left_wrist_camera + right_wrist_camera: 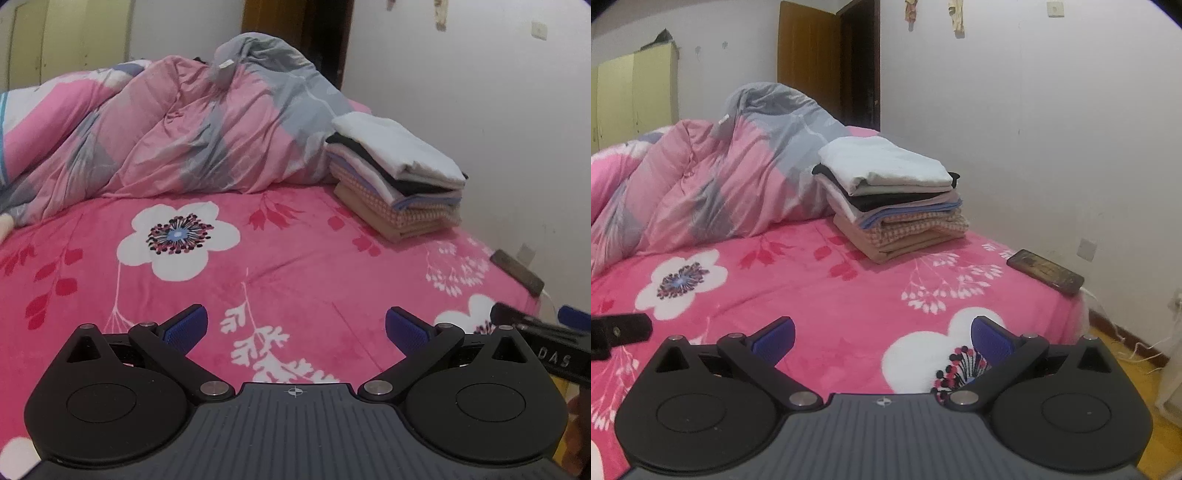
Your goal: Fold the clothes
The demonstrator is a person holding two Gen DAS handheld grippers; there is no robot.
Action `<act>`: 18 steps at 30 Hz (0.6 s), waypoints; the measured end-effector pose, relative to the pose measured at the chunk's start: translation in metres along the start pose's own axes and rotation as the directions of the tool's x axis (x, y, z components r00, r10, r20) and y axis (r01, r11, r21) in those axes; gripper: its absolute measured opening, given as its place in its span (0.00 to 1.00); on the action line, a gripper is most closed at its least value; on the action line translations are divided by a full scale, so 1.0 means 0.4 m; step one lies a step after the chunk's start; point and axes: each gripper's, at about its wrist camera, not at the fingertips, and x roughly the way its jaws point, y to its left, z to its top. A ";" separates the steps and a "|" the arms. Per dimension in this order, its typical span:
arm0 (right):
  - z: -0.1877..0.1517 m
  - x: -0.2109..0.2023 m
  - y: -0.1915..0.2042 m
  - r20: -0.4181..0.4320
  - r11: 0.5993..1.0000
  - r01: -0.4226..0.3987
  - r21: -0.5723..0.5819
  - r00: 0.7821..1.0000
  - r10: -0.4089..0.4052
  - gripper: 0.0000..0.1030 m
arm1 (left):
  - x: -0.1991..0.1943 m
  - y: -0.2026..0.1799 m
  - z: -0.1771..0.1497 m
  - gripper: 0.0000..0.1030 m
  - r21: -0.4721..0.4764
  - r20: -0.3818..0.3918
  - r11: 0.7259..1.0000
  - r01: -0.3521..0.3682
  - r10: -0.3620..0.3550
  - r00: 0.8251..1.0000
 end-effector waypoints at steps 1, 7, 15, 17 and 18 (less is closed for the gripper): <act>0.001 -0.002 0.003 -0.004 1.000 0.005 -0.001 1.000 -0.005 1.00 | -0.002 0.001 0.000 1.00 -0.002 0.001 1.000 -0.010 0.010 1.000; 0.008 -0.006 0.020 -0.018 0.999 0.033 0.010 0.999 -0.032 1.00 | 0.000 0.015 0.005 1.00 -0.017 -0.013 1.000 -0.009 0.008 1.000; 0.018 0.000 0.043 -0.025 0.999 0.033 -0.002 0.999 -0.033 1.00 | 0.007 0.013 0.015 1.00 0.019 0.006 0.998 -0.064 0.063 0.998; 0.018 0.001 0.051 -0.019 0.999 0.030 -0.013 0.999 -0.030 1.00 | 0.009 0.008 0.016 1.00 0.039 0.009 0.997 -0.070 0.069 0.998; 0.019 0.003 0.054 -0.019 1.000 0.025 -0.016 1.000 -0.025 1.00 | 0.010 0.005 0.016 1.00 0.049 0.009 0.996 -0.073 0.072 0.997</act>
